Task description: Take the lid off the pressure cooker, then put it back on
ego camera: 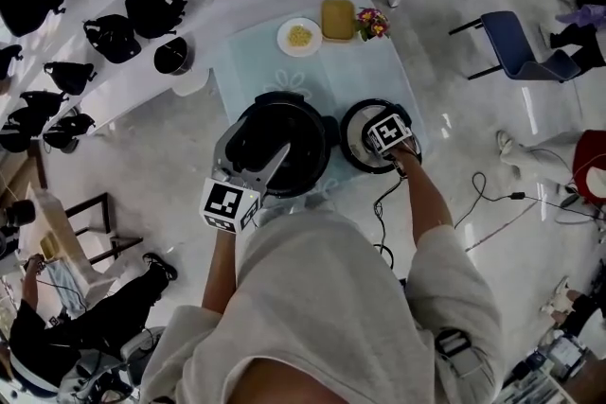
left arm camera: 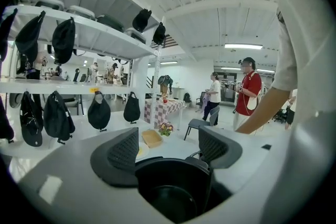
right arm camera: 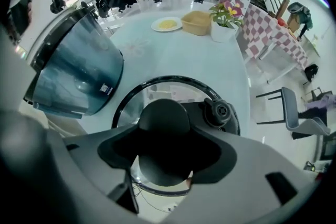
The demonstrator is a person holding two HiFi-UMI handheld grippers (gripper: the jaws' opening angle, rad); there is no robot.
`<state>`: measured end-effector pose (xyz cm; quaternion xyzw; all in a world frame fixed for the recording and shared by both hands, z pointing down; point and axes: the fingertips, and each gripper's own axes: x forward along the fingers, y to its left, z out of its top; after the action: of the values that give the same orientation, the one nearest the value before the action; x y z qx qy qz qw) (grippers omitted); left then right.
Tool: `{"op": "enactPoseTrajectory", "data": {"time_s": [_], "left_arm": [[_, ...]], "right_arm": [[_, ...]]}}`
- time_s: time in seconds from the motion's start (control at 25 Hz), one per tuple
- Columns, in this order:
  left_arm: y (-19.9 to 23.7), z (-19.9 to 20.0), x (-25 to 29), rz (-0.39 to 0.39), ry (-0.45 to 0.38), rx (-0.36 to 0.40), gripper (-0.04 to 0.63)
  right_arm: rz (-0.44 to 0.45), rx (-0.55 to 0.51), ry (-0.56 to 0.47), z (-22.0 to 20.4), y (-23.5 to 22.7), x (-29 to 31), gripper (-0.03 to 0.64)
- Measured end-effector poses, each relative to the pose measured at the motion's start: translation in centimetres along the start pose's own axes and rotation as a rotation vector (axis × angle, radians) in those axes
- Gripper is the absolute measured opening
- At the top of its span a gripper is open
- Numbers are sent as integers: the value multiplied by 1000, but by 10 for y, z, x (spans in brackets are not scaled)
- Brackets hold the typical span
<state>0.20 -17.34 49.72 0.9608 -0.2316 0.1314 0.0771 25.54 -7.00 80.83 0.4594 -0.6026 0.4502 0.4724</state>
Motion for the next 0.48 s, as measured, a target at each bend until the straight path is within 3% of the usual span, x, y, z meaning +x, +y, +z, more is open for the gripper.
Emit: {"op": "enactPoseTrajectory", "data": {"time_s": [0.2,0.48], "left_arm": [[2,2,-2,-5,-12,2,337],[-7,2,3,-56,-18,5,337]], "right_arm": [[28,19,-37,-2,12,-24,273],[4,-79,-52,-10,32,-79,273]]}}
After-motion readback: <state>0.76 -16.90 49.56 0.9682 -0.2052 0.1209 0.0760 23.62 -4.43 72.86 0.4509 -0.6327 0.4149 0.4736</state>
